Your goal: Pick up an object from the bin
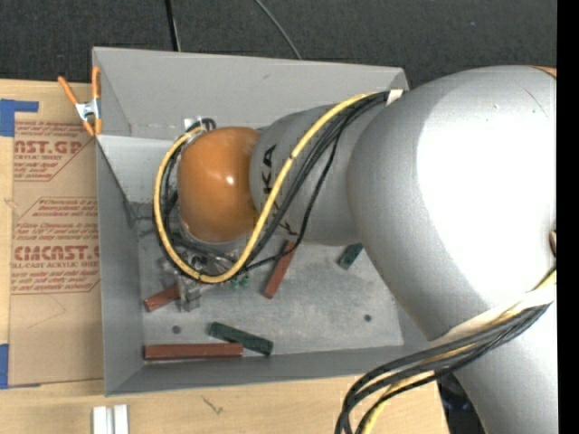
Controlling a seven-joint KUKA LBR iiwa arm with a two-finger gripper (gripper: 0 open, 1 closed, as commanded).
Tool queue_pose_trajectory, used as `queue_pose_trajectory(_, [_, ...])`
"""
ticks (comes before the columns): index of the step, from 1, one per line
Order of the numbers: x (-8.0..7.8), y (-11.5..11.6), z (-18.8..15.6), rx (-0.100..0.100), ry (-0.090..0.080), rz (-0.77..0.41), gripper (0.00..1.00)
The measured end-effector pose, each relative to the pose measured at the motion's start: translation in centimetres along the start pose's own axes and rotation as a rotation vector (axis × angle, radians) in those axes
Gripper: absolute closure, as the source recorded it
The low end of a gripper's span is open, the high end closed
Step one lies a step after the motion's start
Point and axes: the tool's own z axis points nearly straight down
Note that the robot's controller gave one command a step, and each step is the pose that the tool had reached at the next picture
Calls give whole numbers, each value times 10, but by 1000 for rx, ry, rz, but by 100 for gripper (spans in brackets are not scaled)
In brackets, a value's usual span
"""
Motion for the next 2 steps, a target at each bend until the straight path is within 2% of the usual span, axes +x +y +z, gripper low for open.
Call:
queue_pose_trajectory(1, [0, 0, 0, 0, 0, 0, 100])
queue_pose_trajectory(2, [-5, -9, 0, 0, 0, -173, 100])
